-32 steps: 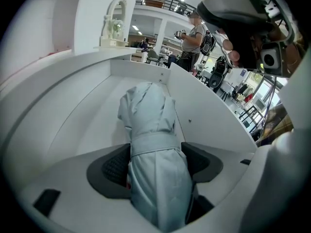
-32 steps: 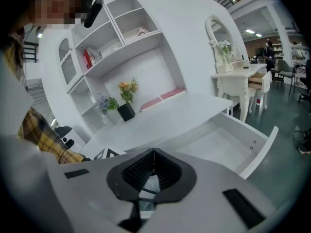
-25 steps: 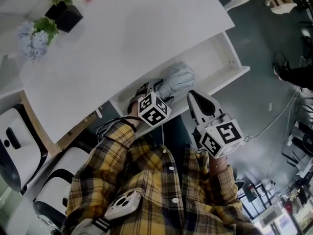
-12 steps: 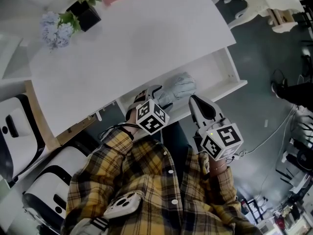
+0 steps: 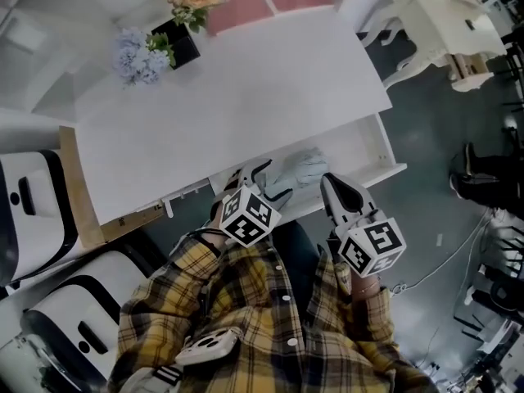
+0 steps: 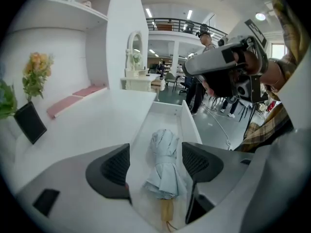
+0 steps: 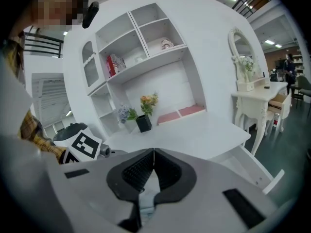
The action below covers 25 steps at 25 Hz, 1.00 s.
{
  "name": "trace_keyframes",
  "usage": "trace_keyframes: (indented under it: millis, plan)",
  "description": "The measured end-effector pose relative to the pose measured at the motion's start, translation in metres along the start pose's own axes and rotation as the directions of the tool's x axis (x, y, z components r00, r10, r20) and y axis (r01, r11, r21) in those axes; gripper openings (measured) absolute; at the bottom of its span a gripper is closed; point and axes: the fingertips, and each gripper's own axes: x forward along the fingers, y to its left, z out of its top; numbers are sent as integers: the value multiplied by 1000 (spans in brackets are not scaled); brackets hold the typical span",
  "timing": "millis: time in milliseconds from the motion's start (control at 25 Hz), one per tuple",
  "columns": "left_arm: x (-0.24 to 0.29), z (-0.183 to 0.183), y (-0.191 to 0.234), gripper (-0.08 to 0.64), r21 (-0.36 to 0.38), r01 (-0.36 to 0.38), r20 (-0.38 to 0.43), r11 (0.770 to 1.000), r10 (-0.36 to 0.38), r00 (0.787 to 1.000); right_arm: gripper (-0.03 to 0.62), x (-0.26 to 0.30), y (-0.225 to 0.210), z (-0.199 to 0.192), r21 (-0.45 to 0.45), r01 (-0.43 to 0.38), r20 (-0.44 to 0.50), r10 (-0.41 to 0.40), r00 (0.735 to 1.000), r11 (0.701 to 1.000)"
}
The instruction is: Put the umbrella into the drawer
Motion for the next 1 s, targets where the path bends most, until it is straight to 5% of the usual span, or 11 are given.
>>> trace_keyframes:
  millis: [200, 400, 720, 880, 1000]
  plan:
    - [-43, 24, 12, 336, -77, -51, 103, 996, 58, 993, 17, -7, 14, 22, -47, -30, 38, 32, 999, 998]
    - [-92, 59, 28, 336, -150, -118, 240, 982, 152, 959, 17, -1, 32, 51, -123, -83, 90, 95, 991, 989]
    - [-176, 119, 37, 334, -258, -163, 457, 952, 269, 848, 17, 8, 75, 98, -224, -195, 153, 232, 961, 955]
    - [-212, 131, 38, 313, -296, -204, 516, 933, 335, 788, 17, 5, 103, 122, -282, -259, 178, 315, 932, 924]
    - [-228, 131, 37, 259, -313, -234, 527, 920, 373, 764, 17, 2, 122, 134, -317, -305, 187, 374, 908, 898]
